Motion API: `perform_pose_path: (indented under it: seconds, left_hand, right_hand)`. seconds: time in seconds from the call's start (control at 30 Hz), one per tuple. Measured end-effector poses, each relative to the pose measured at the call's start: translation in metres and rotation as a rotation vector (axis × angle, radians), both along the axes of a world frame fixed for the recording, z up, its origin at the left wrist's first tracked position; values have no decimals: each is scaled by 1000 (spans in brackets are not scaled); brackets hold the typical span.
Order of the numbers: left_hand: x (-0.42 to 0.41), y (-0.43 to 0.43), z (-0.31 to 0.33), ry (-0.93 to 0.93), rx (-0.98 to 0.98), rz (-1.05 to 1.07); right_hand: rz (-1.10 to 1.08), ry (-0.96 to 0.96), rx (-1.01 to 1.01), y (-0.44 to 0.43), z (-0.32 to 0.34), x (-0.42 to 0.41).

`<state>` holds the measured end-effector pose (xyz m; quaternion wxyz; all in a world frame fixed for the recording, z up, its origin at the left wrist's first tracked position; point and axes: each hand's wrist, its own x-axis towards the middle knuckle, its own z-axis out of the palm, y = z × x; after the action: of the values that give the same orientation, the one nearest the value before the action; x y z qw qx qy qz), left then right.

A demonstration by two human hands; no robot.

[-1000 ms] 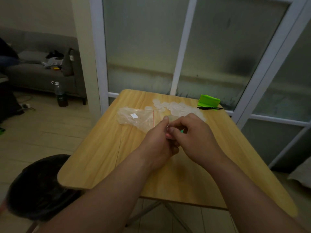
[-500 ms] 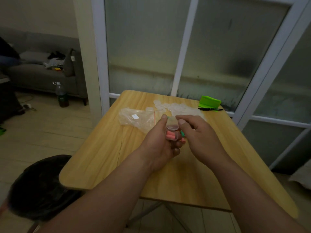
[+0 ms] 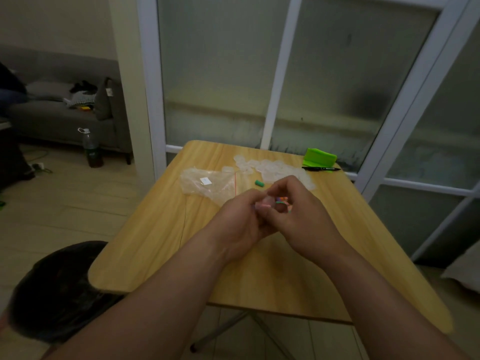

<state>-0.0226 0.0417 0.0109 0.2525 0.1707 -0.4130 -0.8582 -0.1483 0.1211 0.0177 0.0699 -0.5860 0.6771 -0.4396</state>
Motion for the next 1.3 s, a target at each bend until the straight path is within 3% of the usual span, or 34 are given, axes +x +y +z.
perform_pose_path:
  seconds: [0.63, 0.77, 0.93, 1.3]
  left_hand:
    - [-28, 16, -11, -171, -66, 92]
    - [-35, 10, -6, -147, -61, 178]
    - [-38, -7, -1, -103, -65, 316]
    - [-43, -22, 3, -55, 21, 396]
  right_hand:
    - [-8, 140, 87, 17, -20, -38]
    - [-125, 72, 65, 8, -14, -69]
    - [-254, 110, 191, -14, -15, -121]
    - [-268, 165, 367, -49, -31, -144]
